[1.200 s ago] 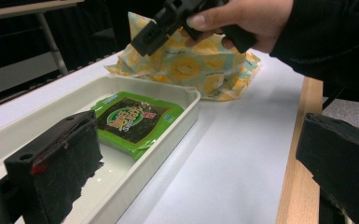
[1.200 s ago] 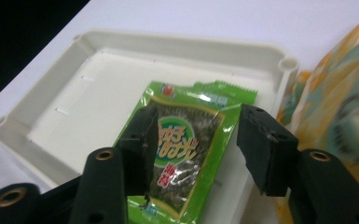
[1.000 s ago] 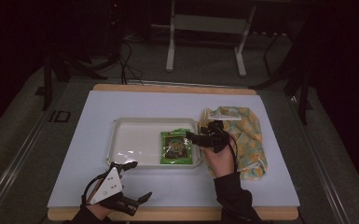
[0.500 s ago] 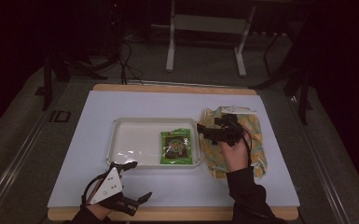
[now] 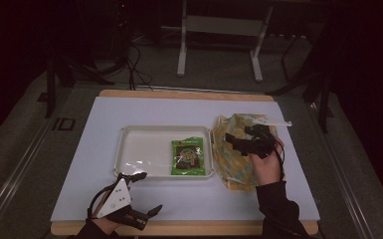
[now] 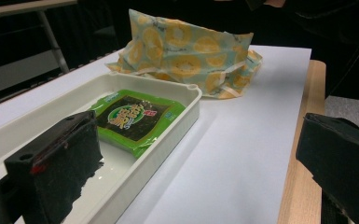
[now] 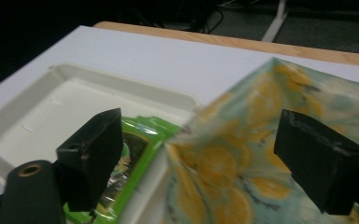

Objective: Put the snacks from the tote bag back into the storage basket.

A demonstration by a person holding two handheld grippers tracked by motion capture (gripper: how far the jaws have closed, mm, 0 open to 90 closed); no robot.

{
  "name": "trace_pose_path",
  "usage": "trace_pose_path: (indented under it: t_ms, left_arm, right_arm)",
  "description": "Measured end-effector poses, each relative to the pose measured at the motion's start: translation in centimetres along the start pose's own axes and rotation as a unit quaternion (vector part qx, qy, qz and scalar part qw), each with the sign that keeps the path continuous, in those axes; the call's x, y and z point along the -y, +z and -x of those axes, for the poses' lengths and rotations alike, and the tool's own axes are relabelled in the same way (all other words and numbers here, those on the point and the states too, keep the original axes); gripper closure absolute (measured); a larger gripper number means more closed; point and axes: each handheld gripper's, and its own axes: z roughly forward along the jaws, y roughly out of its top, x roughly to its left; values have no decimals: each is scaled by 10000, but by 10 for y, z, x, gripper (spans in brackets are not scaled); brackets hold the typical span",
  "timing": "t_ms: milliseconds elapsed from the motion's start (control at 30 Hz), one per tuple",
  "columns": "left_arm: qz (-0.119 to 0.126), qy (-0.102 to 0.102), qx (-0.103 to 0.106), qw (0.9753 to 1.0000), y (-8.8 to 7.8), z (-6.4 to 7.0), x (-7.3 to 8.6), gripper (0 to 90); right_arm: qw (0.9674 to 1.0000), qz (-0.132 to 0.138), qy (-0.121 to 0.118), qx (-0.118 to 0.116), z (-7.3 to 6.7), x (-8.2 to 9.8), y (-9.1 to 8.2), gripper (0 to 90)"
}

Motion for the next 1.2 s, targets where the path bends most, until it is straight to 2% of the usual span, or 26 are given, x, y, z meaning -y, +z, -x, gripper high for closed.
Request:
trace_pose_path:
  t_ms: [367, 700, 867, 1200]
  left_arm:
    - [-7, -8, -6, 10000, 0, 0, 0, 4]
    - [-9, -17, -7, 10000, 1, 0, 0, 4]
    - [-15, -8, -6, 10000, 1, 1, 0, 4]
    - [-25, -4, 6, 10000, 1, 1, 1, 4]
  right_arm:
    - [9998, 65, -60, 183, 20, 14, -17, 147]
    - [9991, 72, -220, 342, 35, 30, -29, 147]
    - [9986, 147, -178, 483, 42, 43, -37, 147]
    - [9979, 200, -140, 600, 52, 60, -48, 143]
